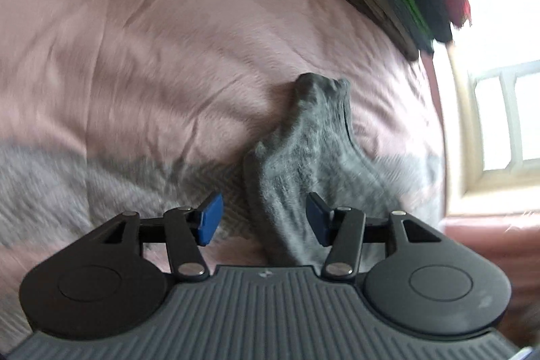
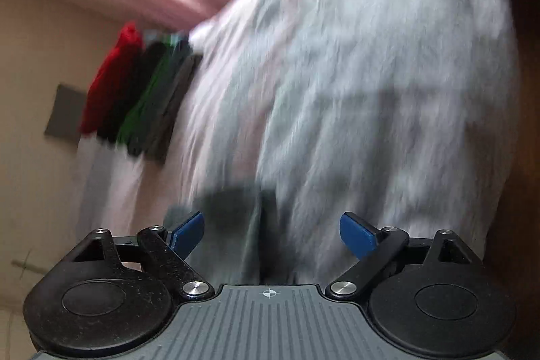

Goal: Fold clothes
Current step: 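Lower both grippers onto the folded shorts' edge and close on it, then lift the folded shorts with both grippers and carry them onto the clothes stack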

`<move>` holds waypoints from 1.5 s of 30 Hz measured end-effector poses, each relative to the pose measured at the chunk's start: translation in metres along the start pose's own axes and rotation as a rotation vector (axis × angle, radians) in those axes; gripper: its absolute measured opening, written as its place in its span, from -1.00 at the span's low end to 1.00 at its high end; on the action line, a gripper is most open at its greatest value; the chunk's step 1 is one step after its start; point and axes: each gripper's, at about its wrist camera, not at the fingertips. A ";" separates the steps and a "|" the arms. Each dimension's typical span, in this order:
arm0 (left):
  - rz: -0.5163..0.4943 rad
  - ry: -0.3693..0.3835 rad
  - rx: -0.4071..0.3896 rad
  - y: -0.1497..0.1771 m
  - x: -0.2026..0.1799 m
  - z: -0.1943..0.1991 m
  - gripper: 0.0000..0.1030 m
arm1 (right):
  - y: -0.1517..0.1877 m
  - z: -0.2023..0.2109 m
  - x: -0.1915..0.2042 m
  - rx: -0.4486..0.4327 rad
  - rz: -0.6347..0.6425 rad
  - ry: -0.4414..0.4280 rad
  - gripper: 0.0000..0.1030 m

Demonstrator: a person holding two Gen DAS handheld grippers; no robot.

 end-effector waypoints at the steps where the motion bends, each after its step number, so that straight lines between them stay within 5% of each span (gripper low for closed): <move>1: 0.035 0.019 0.002 -0.001 0.006 -0.002 -0.05 | 0.002 0.001 -0.002 0.015 -0.014 -0.013 0.71; 5: -0.004 0.054 -0.003 -0.022 0.012 -0.016 -0.05 | 0.009 0.005 -0.009 0.074 -0.069 -0.064 0.61; 8: -0.142 0.082 0.014 -0.052 0.004 -0.025 -0.05 | 0.005 -0.004 -0.009 0.084 -0.057 -0.059 0.61; 15: -0.454 0.207 0.303 -0.110 -0.031 -0.092 -0.01 | -0.001 -0.019 -0.015 0.089 -0.070 -0.099 0.61; 25: -0.532 0.409 0.568 -0.104 -0.048 -0.146 -0.04 | 0.001 -0.023 -0.012 0.090 -0.058 -0.127 0.42; 27: -0.539 0.434 0.597 -0.096 -0.047 -0.150 -0.07 | 0.002 -0.023 -0.009 0.099 -0.043 -0.136 0.17; 32: -0.515 0.482 0.595 -0.089 -0.044 -0.158 -0.31 | 0.010 -0.033 -0.009 0.122 -0.056 -0.151 -0.11; 34: -0.545 0.484 0.594 -0.082 -0.048 -0.158 -0.77 | 0.011 -0.034 -0.007 0.104 -0.060 -0.132 -0.44; 35: -0.554 0.485 0.597 -0.080 -0.049 -0.158 -0.82 | 0.012 -0.032 -0.007 0.097 -0.068 -0.124 -0.57; 45: -0.446 0.560 0.357 -0.085 -0.064 -0.082 -0.90 | -0.034 0.003 0.057 0.092 -0.002 -0.168 -0.70</move>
Point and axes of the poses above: each gripper's, at about its wrist camera, not at the fingertips, and z roughly against the way its jaws point, x to its left, y to its underside, and after that the axes turned 5 degrees about -z, right-handed
